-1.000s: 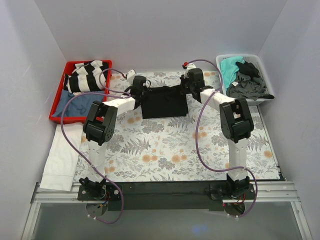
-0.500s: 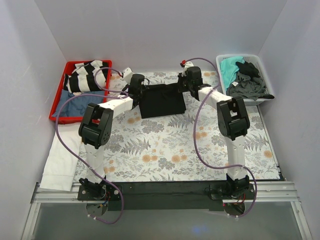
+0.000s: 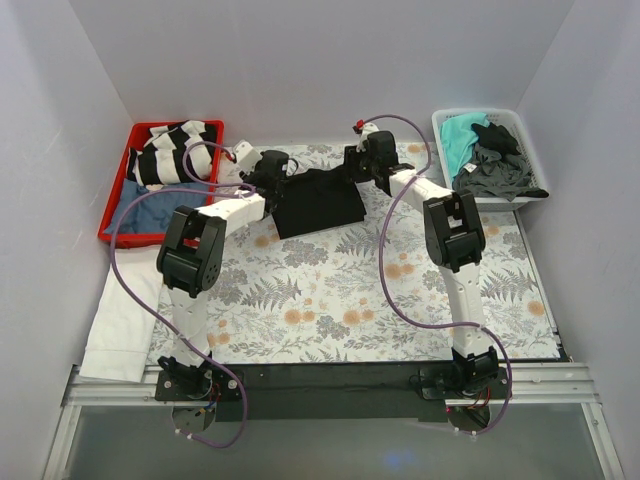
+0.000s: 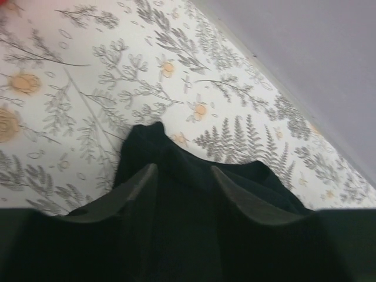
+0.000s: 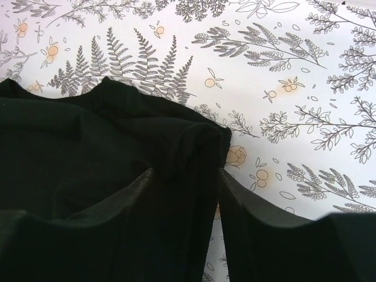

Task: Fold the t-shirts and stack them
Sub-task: Fold the long partially folded tshirt into a neat square

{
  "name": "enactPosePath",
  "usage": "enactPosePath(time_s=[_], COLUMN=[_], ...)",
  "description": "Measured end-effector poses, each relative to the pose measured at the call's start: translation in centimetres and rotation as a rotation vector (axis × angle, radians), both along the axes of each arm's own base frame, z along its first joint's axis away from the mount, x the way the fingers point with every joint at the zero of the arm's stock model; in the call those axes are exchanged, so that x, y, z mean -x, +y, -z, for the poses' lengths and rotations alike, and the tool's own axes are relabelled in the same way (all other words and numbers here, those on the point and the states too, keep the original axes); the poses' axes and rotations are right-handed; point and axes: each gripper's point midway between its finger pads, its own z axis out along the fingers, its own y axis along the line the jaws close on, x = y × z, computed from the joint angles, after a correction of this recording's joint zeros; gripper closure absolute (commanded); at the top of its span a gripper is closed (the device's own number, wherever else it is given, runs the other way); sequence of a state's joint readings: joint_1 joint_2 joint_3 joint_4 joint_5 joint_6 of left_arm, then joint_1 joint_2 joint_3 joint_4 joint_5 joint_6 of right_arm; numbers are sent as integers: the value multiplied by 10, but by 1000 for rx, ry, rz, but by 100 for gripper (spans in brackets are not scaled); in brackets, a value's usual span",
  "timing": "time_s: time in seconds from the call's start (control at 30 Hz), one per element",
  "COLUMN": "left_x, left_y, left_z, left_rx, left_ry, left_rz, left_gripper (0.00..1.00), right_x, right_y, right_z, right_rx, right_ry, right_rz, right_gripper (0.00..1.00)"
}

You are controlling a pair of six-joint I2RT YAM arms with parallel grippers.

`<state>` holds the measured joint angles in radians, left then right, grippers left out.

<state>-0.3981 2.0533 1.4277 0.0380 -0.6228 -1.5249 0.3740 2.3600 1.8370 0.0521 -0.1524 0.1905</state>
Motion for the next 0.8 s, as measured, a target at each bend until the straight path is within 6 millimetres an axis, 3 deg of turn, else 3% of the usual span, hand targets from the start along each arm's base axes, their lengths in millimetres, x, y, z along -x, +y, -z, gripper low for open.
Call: enactPosePath(time_s=[0.17,0.33,0.5,0.6,0.7,0.8], left_x=[8,13,11,6,5,7], left_y=[20,23,-1,-23,-44,-60], left_z=[7,5,-13,-25,-31,-34], left_rx=[-43,-48,1,45,103,156], left_ry=[29,42,4,-36,-54,-59], left_rz=[-89,-88,59,177,291,376], left_gripper=[52,52,53,54,56,59], right_x=[-2,6,15,18,23,32], right_y=[-4,-10,-16,-17,-17,-18], right_z=[-9,-44,-93,-111,-108,-88], right_rx=[17,14,-11,-26,-31,-27], right_ry=[-21,-62,-136,-166,-155,-106], right_rz=[12,25,36,36,34,24], right_gripper=[44,44,44,45,48,49])
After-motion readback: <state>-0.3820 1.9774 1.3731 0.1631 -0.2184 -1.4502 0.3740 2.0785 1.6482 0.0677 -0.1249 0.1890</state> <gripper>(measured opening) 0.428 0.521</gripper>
